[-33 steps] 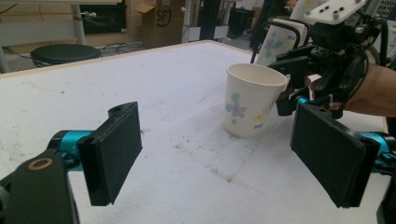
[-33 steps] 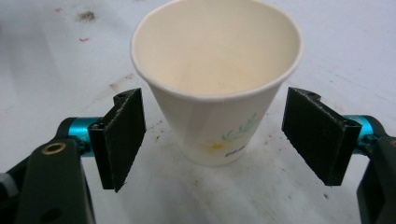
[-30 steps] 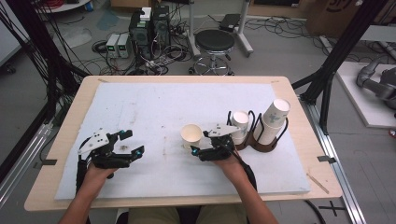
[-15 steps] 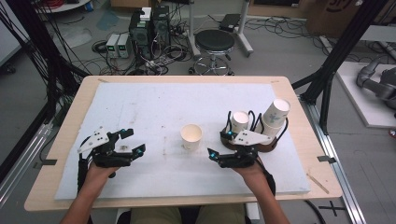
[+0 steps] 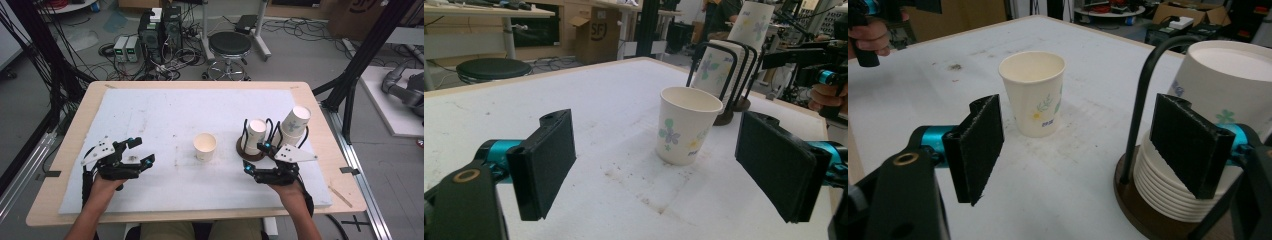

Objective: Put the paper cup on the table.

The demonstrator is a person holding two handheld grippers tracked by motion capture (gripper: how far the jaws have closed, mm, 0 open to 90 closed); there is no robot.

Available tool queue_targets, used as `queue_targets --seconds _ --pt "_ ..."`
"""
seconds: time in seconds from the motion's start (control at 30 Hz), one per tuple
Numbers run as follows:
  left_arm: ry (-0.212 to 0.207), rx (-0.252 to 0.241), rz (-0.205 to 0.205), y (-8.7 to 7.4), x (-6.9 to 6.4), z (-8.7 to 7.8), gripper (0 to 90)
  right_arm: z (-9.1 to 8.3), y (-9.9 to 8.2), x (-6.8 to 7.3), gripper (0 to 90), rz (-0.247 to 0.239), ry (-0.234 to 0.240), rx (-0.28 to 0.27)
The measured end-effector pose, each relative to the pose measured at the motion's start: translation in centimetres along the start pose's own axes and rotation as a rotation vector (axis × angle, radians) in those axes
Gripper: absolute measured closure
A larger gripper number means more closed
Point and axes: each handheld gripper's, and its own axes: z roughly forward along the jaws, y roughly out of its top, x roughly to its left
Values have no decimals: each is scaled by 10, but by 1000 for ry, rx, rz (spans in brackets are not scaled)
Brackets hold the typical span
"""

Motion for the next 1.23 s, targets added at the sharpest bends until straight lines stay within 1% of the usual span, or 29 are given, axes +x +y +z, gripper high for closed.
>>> queue_targets --seconds 0.1,0.17,0.2,0.47,0.7,1.0,1.23 --pt "4 -2 0 0 -1 -2 163 -5 -2 0 222 1 -14 -10" --pt "9 -5 0 -1 -1 -3 164 -8 -4 2 222 8 -19 -10" --pt "9 -6 2 -1 -2 -4 164 -9 -5 2 222 4 -21 -9" --pt "19 -19 2 0 -3 -9 164 -12 -6 3 222 4 -35 -16" --pt "20 -16 2 -1 -4 -9 164 -12 -4 3 222 0 -33 -19" --pt "20 -15 0 -1 -4 -9 164 -11 -5 4 222 0 -29 -10" --pt "21 -17 -3 -1 -2 -8 164 -12 -5 3 222 -7 -30 -20"
